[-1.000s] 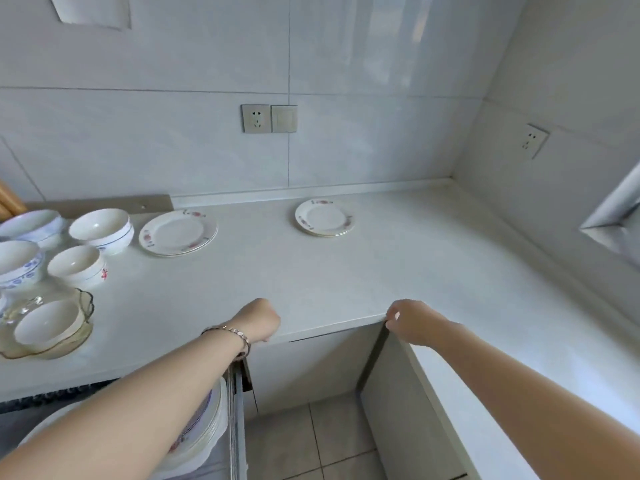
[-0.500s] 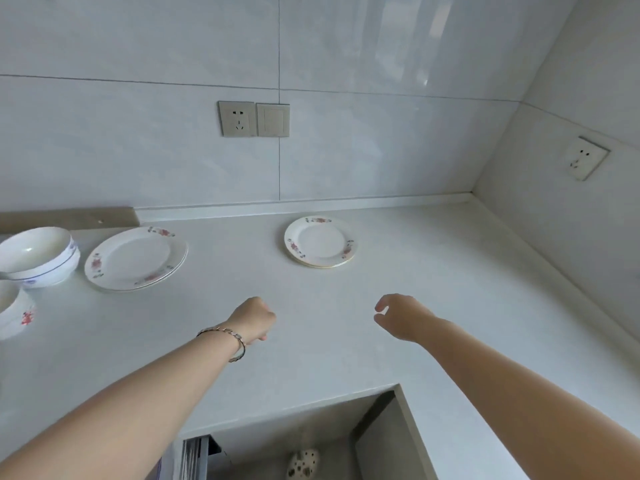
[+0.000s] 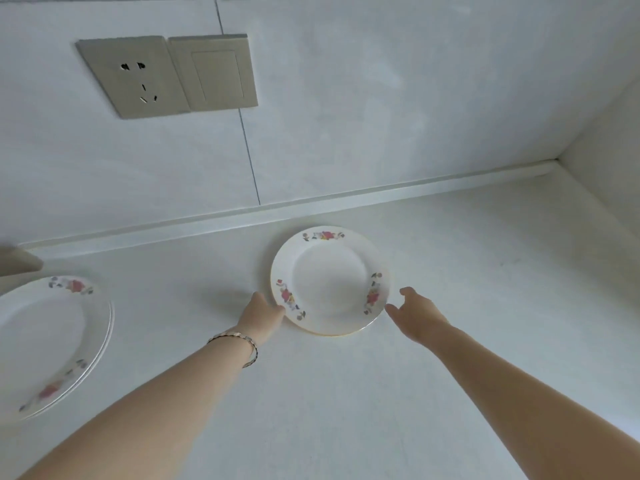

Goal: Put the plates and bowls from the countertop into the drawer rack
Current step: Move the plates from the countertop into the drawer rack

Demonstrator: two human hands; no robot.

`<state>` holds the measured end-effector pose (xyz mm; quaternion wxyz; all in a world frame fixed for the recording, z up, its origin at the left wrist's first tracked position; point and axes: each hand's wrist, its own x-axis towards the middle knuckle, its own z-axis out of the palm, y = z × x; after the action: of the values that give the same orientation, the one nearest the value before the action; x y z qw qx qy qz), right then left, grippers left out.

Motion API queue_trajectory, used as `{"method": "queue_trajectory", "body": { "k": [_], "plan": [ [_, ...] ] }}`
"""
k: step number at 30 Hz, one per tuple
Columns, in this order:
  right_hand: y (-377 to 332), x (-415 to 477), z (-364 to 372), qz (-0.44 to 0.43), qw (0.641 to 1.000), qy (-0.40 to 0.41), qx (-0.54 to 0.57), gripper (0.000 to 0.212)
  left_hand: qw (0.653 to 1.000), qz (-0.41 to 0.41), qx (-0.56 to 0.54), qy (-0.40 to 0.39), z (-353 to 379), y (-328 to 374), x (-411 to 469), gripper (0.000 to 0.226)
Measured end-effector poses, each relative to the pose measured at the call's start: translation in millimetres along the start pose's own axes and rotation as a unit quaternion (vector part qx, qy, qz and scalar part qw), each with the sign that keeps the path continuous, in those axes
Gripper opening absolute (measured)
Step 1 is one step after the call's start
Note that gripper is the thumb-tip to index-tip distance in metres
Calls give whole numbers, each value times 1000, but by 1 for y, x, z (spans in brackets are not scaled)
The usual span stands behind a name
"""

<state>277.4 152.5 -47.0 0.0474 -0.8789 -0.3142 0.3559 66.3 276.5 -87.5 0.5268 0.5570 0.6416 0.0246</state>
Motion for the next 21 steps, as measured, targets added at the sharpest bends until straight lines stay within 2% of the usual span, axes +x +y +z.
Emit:
{"method": "queue_trajectory", "body": {
  "k": [3,6,10,15,21],
  "plan": [
    [-6,28,10,27,989,-30,146,53,998,5,-56,-4,6,2,23,29],
    [-8,41,18,47,956,-46,286,39,993,-2,-117,18,12,2,30,31],
    [-2,35,24,36,959,-23,279,34,990,-15,-139,19,13,1,25,36],
    [20,2,27,40,949,-33,311,29,987,-19,-157,0,17,-7,-10,38],
    [57,-56,17,-11,957,-17,288,26,989,12,-149,-9,26,-18,-79,36]
  ]
}}
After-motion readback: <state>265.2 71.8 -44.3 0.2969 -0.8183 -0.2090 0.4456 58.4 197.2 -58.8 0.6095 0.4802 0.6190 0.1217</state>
